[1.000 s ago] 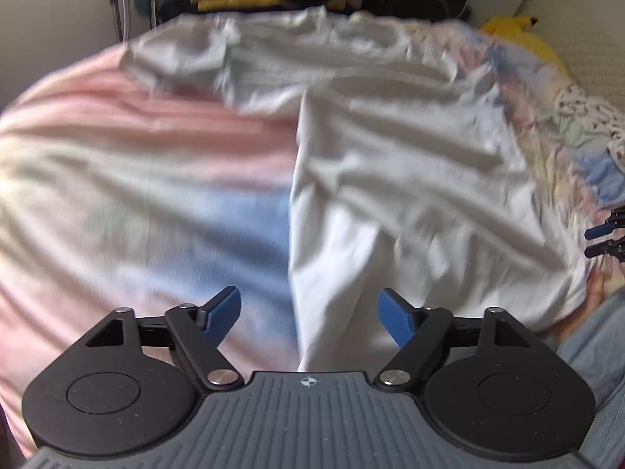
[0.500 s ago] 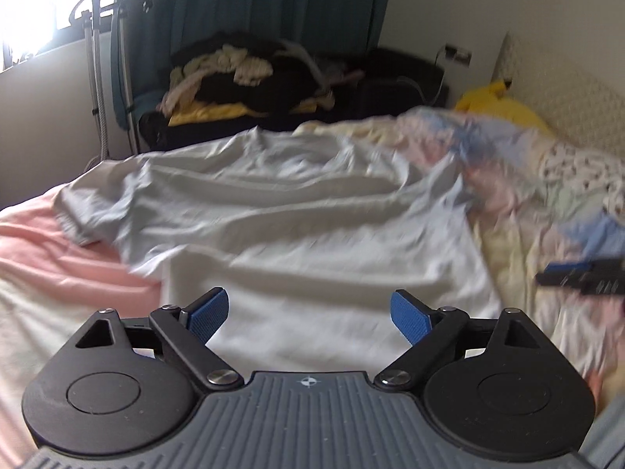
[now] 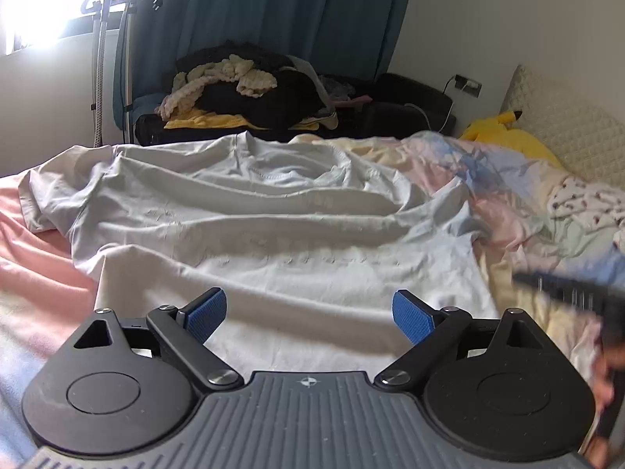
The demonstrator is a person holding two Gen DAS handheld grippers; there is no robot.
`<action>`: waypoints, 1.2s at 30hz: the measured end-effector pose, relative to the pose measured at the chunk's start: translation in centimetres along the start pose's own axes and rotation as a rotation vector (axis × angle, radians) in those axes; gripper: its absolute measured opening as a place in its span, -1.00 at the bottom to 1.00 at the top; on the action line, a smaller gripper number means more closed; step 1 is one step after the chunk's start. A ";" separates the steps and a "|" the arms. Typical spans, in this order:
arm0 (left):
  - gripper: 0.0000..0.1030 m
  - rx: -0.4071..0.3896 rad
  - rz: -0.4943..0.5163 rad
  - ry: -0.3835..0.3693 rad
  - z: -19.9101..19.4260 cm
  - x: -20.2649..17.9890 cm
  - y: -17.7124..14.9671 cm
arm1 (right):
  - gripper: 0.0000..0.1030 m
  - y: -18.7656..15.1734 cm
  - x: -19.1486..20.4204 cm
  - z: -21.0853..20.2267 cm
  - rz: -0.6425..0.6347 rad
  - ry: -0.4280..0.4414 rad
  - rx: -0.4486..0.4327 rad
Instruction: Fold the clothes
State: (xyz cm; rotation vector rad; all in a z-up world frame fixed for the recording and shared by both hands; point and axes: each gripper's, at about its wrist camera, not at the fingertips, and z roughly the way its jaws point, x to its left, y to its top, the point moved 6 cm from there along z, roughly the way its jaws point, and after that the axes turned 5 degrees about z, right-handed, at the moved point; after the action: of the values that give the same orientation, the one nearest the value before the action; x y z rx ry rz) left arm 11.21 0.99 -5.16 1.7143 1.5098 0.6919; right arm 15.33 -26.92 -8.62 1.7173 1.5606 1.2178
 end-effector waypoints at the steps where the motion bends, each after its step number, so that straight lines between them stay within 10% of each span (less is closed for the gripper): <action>1: 0.82 0.000 0.004 -0.002 0.0 0.0 -0.2 | 0.20 0.6 -0.9 0.8 0.047 0.012 -0.006; 10: 0.82 0.037 -0.014 -0.017 0.7 -0.3 -1.5 | 0.26 2.5 -13.4 10.2 0.700 0.117 0.021; 16: 0.82 0.077 -0.042 -0.038 2.5 -0.8 -1.6 | 0.26 1.7 -17.4 15.3 0.874 0.149 0.031; 23: 0.82 0.111 -0.054 -0.053 3.8 -1.5 -1.6 | 0.16 3.7 -19.0 17.0 0.854 0.152 -0.061; 28: 0.82 0.109 -0.069 -0.066 3.7 -1.3 -1.6 | -0.84 5.1 -17.4 16.6 0.710 0.111 -0.098; 36: 0.82 0.022 -0.130 -0.065 1.8 0.4 -0.2 | -0.89 9.4 -12.5 15.8 0.516 0.057 -0.179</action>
State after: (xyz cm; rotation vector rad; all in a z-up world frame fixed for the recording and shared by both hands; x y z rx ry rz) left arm 12.61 1.10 -6.35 1.6228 1.5736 0.5488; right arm 34.53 -37.86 -11.47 2.0438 1.0212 1.6065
